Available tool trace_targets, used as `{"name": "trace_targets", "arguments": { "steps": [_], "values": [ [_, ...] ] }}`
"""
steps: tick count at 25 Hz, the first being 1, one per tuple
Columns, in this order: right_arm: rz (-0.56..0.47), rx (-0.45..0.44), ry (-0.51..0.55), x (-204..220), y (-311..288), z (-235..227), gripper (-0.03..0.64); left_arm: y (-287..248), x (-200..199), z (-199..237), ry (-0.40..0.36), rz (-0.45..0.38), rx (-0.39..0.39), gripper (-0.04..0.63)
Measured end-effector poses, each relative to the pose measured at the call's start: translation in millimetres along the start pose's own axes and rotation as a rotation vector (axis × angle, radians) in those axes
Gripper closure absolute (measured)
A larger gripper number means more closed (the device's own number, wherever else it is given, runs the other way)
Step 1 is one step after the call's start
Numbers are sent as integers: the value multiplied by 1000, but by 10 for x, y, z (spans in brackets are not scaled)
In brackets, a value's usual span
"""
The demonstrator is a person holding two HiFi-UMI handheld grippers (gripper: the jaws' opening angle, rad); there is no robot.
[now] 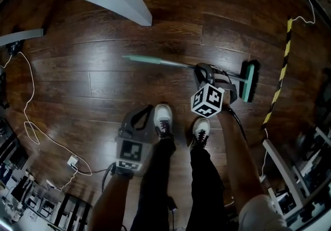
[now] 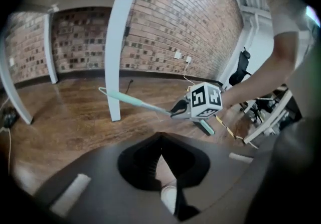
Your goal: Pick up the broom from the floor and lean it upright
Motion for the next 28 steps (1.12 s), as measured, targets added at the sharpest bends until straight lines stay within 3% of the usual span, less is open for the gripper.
{"name": "trace_targets", "arguments": {
  "steps": [4,8,16,24,28],
  "values": [
    [-73,89,-86,-29,1026,-355,529,322,-582,-188,-186,-24,111,594],
    [-128,168,-175,-124,1820,-655,525,582,-1054,-169,-241,-60,153,594],
    [-251,249,-257,-341,2226,-1302,523,853,-1764,-71,-182,-175,56,594],
    [-406,236,-323,-896,2148,-2117,523,1077,-2497,132,-32,-301,-176,594],
    [-454,230,-353,-1112,2094,-2459,523,1115,-2905,-25,41,-388,-228,594]
  ]
}}
Point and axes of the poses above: the fingertips, and each gripper's own axes: y backward along the fingers, z to its left, x out of its underside, the point moved 10 cm from there along y, backward along the fingers, and after that the axes turned 2 degrees about -z, right-handed, at the moved point
